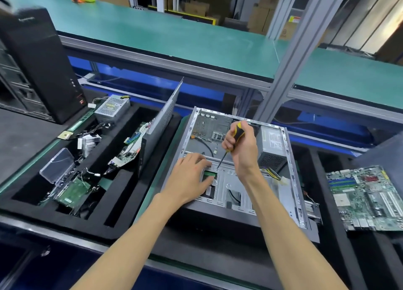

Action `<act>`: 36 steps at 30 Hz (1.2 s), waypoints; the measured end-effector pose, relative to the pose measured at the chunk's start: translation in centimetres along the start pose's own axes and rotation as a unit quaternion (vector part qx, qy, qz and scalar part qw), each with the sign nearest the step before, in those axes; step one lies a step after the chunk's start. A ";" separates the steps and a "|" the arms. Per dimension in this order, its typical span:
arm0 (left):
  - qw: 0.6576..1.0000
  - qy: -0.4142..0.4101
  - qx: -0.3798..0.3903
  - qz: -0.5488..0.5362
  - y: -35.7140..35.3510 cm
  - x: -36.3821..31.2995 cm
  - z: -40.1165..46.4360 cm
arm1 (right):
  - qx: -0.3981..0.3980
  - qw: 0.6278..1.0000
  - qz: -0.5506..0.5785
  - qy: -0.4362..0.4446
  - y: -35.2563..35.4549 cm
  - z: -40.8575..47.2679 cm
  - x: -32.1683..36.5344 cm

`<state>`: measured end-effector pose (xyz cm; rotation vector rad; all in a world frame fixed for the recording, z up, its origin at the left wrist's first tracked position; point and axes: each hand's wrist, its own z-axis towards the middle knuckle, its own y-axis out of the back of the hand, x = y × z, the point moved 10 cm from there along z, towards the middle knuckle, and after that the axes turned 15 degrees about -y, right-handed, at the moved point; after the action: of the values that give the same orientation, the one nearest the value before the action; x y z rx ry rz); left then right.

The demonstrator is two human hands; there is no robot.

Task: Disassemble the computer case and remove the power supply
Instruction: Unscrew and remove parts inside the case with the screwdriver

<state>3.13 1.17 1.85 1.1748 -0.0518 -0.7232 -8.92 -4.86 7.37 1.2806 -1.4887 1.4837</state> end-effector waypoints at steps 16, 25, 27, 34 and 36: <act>1.000 0.004 0.009 0.005 -0.3 0.1 -0.1 | -0.008 0.999 -0.034 -0.001 -0.2 0.3 0.3; 1.000 0.002 -0.002 -0.002 -0.1 0.1 -0.1 | 0.049 0.991 -0.121 -0.005 -2.5 -0.5 0.5; 1.000 0.002 -0.001 -0.002 -0.1 0.1 -0.1 | 0.048 0.992 -0.119 0.000 -2.6 -0.5 0.5; 1.000 0.004 -0.001 -0.003 -0.3 0.2 -0.1 | -0.045 0.995 -0.090 0.010 -0.7 -0.2 0.7; 1.000 0.004 -0.002 -0.005 -0.3 0.2 -0.1 | -0.043 0.992 -0.120 0.028 -0.9 -0.4 1.2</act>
<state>3.20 1.12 1.51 1.1737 -0.0384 -0.7271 -8.52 -4.62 8.80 1.3056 -1.2981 1.2764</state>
